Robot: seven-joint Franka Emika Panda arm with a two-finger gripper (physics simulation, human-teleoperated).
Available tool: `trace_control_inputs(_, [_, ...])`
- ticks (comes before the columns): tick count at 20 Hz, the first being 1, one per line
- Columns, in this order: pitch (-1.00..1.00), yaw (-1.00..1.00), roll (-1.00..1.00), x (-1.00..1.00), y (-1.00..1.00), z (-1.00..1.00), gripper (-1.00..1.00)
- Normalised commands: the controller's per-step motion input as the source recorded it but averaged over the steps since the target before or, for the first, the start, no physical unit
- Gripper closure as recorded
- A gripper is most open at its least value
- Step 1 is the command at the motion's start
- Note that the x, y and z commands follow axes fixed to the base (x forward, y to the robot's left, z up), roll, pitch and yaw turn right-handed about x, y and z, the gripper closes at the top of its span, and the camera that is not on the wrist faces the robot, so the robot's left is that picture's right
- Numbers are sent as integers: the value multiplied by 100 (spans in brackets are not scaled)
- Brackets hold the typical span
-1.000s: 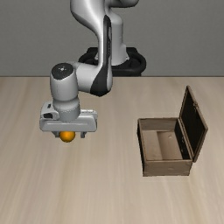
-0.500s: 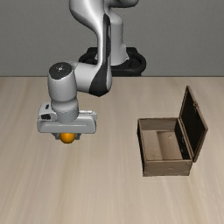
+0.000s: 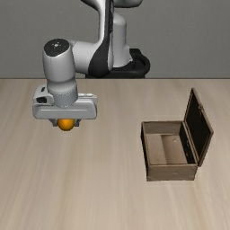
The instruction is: Pick up the orange and put it in the box
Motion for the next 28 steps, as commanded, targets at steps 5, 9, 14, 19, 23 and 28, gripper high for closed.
trace_control_inputs(5, [0, 0, 0, 0, 0, 100, 100])
trace_control_inputs(9, [0, 0, 0, 0, 0, 100, 100])
trace_control_inputs(14, [0, 0, 0, 0, 20, 80, 100])
trace_control_inputs(19, [0, 0, 0, 0, 100, 0, 100])
trace_control_inputs(23, [0, 0, 0, 0, 100, 0, 100])
trace_control_inputs(28, [0, 0, 0, 0, 100, 0, 100])
